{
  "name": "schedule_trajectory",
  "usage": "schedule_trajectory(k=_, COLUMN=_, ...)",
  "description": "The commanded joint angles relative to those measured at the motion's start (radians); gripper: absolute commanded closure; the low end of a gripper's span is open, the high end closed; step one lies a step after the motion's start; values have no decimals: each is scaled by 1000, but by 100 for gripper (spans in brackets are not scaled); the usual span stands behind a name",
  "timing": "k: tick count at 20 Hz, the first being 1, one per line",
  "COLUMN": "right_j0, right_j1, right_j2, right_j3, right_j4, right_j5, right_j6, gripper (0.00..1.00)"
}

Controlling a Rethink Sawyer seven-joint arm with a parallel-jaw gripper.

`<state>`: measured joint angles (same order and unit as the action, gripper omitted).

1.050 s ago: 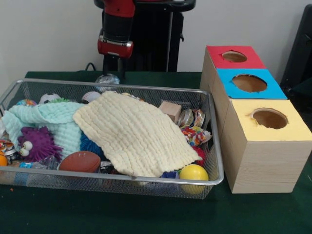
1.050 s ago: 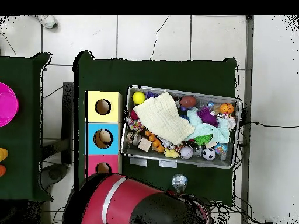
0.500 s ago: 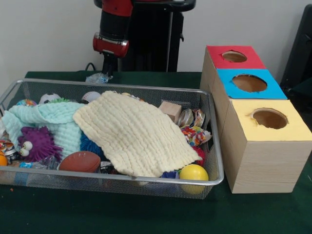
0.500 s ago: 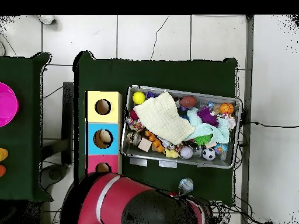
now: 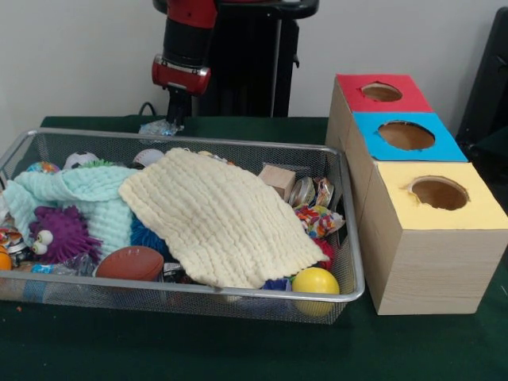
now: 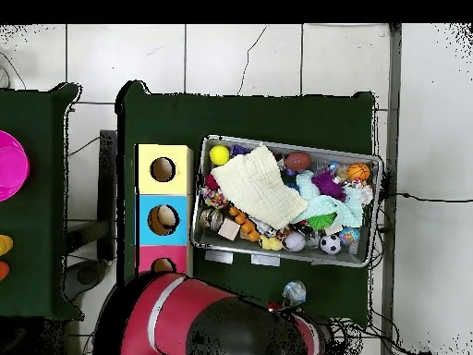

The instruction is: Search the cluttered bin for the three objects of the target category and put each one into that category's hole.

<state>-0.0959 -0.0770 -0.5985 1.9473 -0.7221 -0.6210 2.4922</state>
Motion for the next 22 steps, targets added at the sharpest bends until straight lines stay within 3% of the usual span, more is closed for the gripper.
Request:
schedule_trajectory(k=1, right_j0=14, right_j1=52, right_j2=85, right_j3=-137, right_j4=99, right_j5=-106, right_j6=-53, gripper=100)
schedule_trajectory(k=6, right_j0=22, right_j1=21, right_j2=98, right_j3=-133, right_j4=83, right_j5=-72, right_j6=-21, gripper=100)
schedule_trajectory(k=8, right_j0=15, right_j1=-26, right_j2=130, right_j3=-135, right_j4=26, right_j5=4, right_j6=14, gripper=100)
schedule_trajectory(k=12, right_j0=-17, right_j1=-193, right_j2=222, right_j3=-94, right_j4=-110, right_j5=239, right_j6=75, gripper=100)
schedule_trajectory(k=15, right_j0=-67, right_j1=-328, right_j2=313, right_j3=-38, right_j4=-152, right_j5=415, right_j6=58, gripper=100)
schedule_trajectory(k=18, right_j0=-109, right_j1=-412, right_j2=379, right_j3=4, right_j4=-138, right_j5=521, right_j6=14, gripper=100)
schedule_trajectory(k=22, right_j0=-117, right_j1=-476, right_j2=405, right_j3=37, right_j4=-102, right_j5=593, right_j6=-16, gripper=100)
